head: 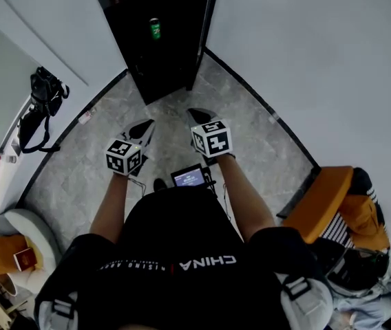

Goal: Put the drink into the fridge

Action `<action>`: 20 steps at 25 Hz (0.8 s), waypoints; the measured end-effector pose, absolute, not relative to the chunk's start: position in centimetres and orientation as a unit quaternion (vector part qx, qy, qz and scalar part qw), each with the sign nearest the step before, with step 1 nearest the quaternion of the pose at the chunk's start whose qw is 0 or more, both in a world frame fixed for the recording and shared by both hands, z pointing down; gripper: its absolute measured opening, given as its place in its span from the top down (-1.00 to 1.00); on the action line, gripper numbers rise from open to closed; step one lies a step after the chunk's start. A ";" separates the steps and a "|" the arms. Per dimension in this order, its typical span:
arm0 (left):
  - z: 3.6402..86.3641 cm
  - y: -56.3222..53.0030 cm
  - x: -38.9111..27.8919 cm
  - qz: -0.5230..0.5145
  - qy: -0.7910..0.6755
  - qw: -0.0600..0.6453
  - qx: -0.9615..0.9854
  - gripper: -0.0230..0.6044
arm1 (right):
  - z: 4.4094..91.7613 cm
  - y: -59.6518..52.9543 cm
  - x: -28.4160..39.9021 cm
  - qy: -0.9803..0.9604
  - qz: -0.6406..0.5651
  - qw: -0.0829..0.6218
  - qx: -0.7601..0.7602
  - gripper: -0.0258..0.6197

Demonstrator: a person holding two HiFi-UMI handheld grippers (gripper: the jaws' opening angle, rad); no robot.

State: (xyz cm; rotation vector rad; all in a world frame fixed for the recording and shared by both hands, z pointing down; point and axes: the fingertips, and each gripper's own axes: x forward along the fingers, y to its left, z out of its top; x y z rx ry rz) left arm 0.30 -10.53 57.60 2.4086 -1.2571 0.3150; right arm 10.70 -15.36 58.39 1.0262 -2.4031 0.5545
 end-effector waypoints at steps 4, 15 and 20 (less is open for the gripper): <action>57.5 -11.3 0.1 0.122 -0.465 0.195 0.855 0.89 | 58.1 -16.1 10.0 -0.884 0.197 0.229 0.358 0.87; 57.1 -12.5 0.9 0.126 -0.476 0.184 0.851 0.89 | 58.5 -16.1 10.1 -0.893 0.181 0.246 0.330 0.87; 56.9 -12.7 1.6 0.113 -0.462 0.189 0.859 0.89 | 58.9 -16.1 10.5 -0.892 0.180 0.251 0.330 0.87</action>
